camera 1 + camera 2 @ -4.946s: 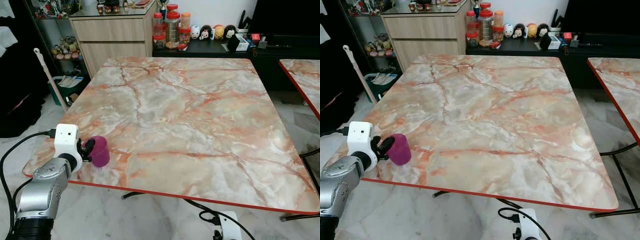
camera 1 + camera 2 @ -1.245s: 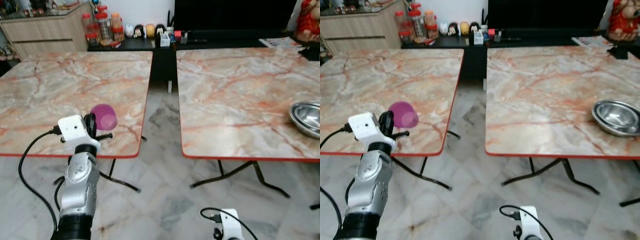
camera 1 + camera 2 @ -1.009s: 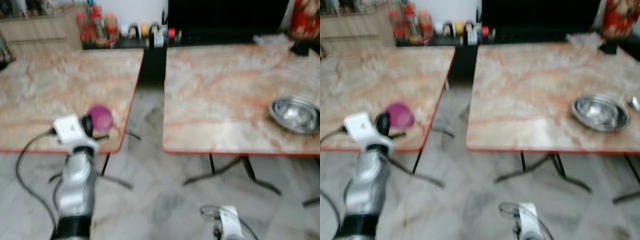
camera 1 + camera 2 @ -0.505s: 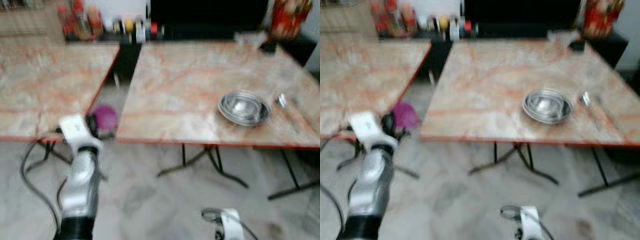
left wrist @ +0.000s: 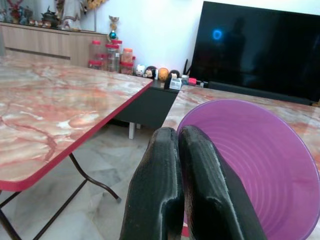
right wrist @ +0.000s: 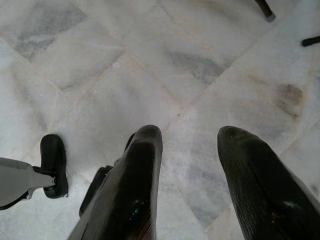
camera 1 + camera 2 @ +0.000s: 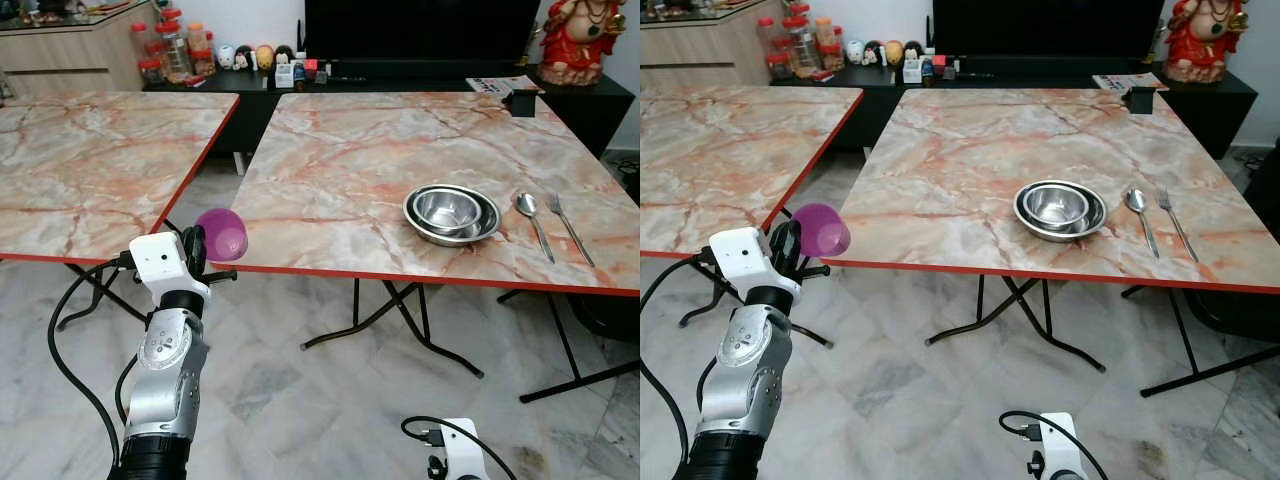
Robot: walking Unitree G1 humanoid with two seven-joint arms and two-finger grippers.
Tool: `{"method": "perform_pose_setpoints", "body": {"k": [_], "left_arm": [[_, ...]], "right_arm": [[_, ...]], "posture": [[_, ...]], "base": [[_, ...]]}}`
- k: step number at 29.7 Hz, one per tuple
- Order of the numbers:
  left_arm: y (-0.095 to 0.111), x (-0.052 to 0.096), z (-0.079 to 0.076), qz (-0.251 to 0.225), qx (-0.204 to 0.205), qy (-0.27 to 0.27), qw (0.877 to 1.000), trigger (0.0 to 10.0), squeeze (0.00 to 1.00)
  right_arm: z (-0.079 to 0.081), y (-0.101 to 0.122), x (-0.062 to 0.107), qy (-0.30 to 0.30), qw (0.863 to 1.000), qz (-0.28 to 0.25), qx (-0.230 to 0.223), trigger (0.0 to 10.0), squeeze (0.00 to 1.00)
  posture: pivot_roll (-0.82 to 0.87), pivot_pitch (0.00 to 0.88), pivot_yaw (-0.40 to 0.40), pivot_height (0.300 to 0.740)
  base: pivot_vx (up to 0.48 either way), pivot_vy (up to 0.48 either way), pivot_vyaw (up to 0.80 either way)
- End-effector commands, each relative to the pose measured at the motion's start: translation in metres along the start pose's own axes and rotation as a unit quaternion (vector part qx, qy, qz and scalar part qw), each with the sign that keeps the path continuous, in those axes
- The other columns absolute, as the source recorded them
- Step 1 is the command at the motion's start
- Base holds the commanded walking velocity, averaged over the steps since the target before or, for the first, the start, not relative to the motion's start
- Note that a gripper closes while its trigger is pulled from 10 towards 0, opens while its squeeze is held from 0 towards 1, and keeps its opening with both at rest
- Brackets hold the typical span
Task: Setting the table
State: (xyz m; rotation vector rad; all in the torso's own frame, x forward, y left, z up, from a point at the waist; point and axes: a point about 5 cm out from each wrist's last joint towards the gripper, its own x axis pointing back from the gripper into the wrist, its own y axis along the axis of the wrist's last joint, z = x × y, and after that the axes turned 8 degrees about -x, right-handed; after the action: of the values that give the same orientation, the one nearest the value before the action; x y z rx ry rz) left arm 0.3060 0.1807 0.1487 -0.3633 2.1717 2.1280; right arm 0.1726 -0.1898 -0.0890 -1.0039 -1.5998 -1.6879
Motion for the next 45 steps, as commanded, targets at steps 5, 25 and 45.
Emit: {"method": "perform_pose_setpoints", "body": {"k": [5, 25, 45], "left_arm": [[0.009, -0.006, -0.003, -0.021, -0.006, -0.009, 1.000, 10.0, 0.00], [0.009, -0.007, -0.004, -0.018, -0.005, -0.018, 1.000, 10.0, 0.00], [0.012, -0.007, -0.016, -0.011, 0.006, -0.087, 0.996, 10.0, 0.00]], "right_arm": [[0.002, 0.004, -0.001, 0.006, 1.000, -0.003, -0.004, 10.0, 0.00], [0.007, 0.003, -0.001, 0.010, 1.000, 0.000, -0.002, 10.0, 0.00], [0.008, -0.005, 0.000, -0.001, 1.000, 0.011, -0.002, 10.0, 0.00]], "posture": [[0.02, 0.000, 0.020, 0.732], [0.02, 0.007, 0.022, 0.732], [0.03, 0.016, 0.045, 0.732]], "base": [[0.375, 0.000, 0.00], [0.376, 0.000, -0.35], [0.136, 0.000, 0.00]]}}
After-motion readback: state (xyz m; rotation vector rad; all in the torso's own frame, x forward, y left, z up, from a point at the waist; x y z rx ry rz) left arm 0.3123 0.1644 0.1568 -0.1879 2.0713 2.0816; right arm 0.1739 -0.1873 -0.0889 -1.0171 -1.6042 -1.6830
